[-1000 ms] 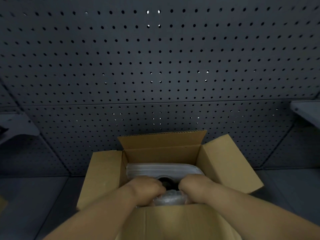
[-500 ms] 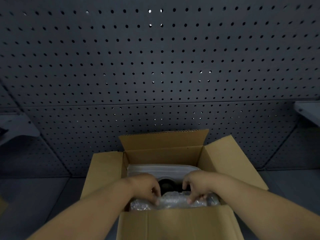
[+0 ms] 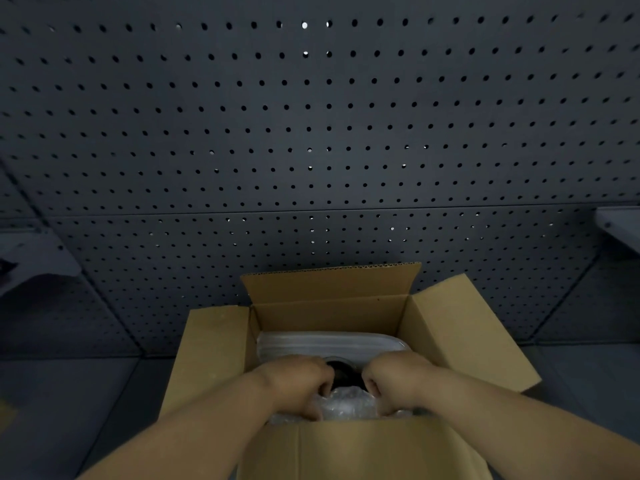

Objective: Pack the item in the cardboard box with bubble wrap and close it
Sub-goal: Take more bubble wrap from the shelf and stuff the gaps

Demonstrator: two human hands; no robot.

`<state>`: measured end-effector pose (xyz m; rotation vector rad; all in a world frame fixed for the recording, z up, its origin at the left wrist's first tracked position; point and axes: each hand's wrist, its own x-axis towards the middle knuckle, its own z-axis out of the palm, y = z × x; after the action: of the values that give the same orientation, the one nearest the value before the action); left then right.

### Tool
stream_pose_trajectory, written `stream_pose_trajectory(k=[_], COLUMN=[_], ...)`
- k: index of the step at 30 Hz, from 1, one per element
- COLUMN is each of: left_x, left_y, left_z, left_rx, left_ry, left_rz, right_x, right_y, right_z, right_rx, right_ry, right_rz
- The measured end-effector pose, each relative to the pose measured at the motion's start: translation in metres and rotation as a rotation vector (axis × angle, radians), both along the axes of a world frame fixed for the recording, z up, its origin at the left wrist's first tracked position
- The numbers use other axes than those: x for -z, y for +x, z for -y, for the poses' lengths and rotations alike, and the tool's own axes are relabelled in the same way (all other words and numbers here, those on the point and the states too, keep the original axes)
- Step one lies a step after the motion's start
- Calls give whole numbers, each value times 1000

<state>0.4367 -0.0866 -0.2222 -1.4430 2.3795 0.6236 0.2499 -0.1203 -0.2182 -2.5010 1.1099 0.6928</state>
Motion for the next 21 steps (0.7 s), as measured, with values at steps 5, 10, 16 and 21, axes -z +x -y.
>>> stream_pose_trajectory(k=[5,10,16,21], left_x=[-2,1,9,5], left_y=[1,0,3,1], left_z=[0,-3,-8,-7], left_rx=[-16,115,252,217], left_ry=[18,-73,-187,-123], left_rz=[-21,-8,31,-26], right_x=[-4,3,-4,-17], right_y=[-1,-4,-3,-2], right_z=[4,4,10,12], right_rx=[-14,-89,-12,230], right_ry=[23,11,124,343], right_rz=[30,83,113,187])
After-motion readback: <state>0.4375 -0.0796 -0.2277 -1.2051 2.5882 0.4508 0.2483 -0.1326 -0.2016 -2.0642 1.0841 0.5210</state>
